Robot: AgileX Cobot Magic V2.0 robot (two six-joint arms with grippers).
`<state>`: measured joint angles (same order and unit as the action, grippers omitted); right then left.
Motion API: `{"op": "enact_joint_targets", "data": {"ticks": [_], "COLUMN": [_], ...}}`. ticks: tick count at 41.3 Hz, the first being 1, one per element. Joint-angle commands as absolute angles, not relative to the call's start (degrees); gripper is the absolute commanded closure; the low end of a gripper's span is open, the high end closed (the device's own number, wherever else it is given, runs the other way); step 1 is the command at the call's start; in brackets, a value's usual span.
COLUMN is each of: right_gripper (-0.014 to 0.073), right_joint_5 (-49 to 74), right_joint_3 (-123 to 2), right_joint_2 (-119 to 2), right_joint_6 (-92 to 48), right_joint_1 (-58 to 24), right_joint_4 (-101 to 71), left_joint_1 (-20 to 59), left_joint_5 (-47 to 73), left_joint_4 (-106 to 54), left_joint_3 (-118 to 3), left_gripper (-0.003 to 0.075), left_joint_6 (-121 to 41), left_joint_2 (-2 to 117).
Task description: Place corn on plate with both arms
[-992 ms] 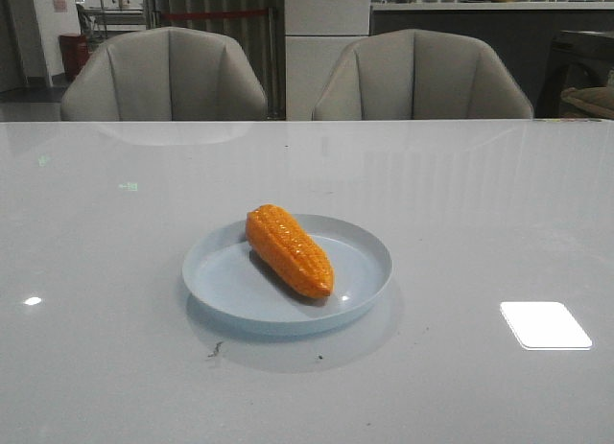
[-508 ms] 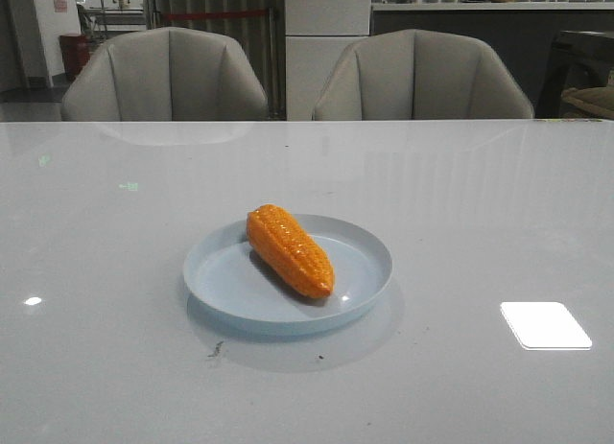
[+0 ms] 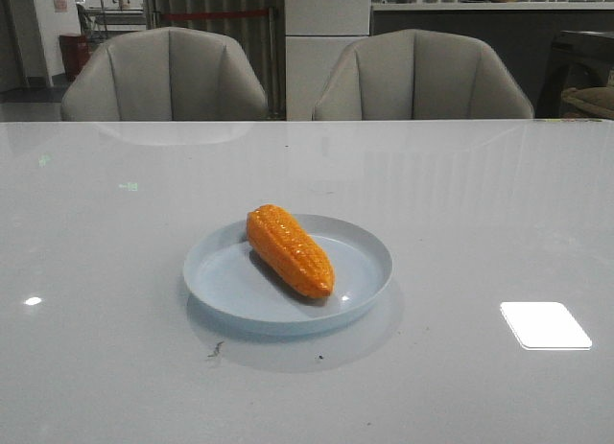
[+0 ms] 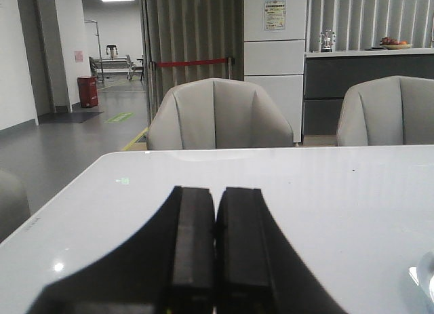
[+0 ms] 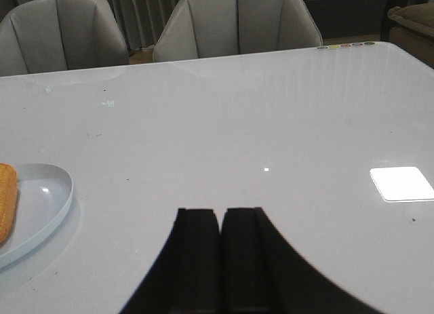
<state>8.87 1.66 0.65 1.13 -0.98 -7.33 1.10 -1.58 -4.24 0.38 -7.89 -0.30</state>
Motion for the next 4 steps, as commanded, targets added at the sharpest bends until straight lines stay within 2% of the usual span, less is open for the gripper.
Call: {"op": "enact_joint_targets", "data": {"ticks": [1,4], "right_gripper": [0.0536,0.0536], "right_joint_5": [4.19,4.19], "right_joint_3": [0.40,0.40], "right_joint_2": [1.93,1.93], "right_joint_6": [0.80,0.80], "right_joint_1": [-0.94,-0.94], "right_joint_4": [-7.00,-7.00], "left_joint_1": [1.54,1.54], "left_joint_5": [-5.96,-5.96], "left_joint_4": [-4.21,-4.21], "left_joint_3": [2.50,2.50], "left_gripper": [0.0624,0.0624], "left_joint_6": [-7.17,-7.17], "left_joint_2": [-1.37,-1.37]}}
